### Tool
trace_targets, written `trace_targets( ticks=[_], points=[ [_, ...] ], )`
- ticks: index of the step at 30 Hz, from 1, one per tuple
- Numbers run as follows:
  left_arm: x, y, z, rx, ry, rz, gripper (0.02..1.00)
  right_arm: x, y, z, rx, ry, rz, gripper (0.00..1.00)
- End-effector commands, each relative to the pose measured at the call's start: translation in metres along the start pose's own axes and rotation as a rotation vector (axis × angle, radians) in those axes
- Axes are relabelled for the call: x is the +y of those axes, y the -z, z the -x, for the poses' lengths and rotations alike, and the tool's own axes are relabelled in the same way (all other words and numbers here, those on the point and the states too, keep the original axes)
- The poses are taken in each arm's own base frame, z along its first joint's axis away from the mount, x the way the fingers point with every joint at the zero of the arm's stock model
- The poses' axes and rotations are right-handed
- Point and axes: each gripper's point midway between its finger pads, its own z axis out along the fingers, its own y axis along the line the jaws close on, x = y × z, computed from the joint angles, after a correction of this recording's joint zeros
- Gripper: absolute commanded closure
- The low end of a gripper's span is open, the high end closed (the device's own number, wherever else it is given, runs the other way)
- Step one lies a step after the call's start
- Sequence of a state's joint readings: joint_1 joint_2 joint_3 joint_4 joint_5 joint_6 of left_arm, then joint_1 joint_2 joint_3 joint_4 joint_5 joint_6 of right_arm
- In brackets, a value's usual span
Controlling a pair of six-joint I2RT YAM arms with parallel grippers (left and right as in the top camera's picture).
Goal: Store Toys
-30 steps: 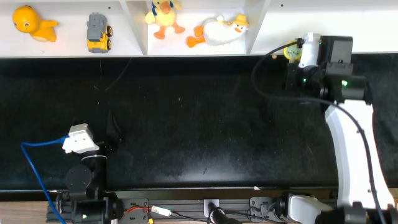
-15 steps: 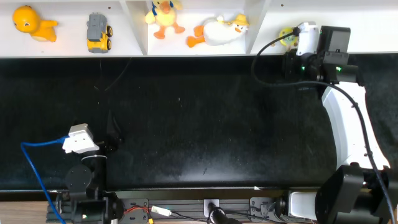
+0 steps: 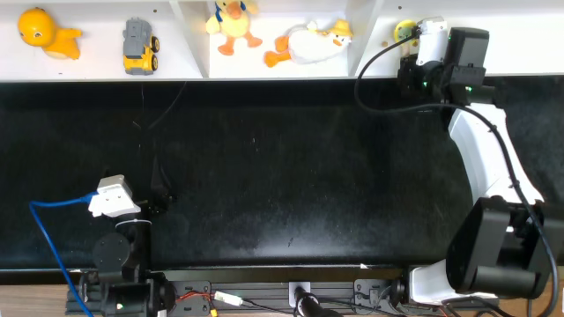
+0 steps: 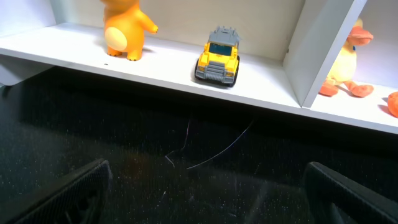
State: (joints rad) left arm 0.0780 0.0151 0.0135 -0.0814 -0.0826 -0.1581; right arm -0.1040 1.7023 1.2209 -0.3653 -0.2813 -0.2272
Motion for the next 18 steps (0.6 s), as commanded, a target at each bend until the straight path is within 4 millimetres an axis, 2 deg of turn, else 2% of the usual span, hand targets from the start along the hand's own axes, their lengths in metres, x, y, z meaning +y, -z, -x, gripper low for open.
trace_targets(
  ticks=[1,11,18],
  points=[
    [-0.004,0.0,0.0,-0.006,0.004,-0.022,0.02,0.0,-0.008,0.002,-0.017,0.028,0.012,0.954],
    [-0.004,0.0,0.0,-0.005,0.004,-0.022,0.023,0.001,-0.024,0.003,-0.037,0.043,0.022,0.956],
    [-0.004,0.0,0.0,-0.006,0.004,-0.022,0.02,0.013,-0.041,0.004,-0.049,0.062,0.043,0.956]
  ],
)
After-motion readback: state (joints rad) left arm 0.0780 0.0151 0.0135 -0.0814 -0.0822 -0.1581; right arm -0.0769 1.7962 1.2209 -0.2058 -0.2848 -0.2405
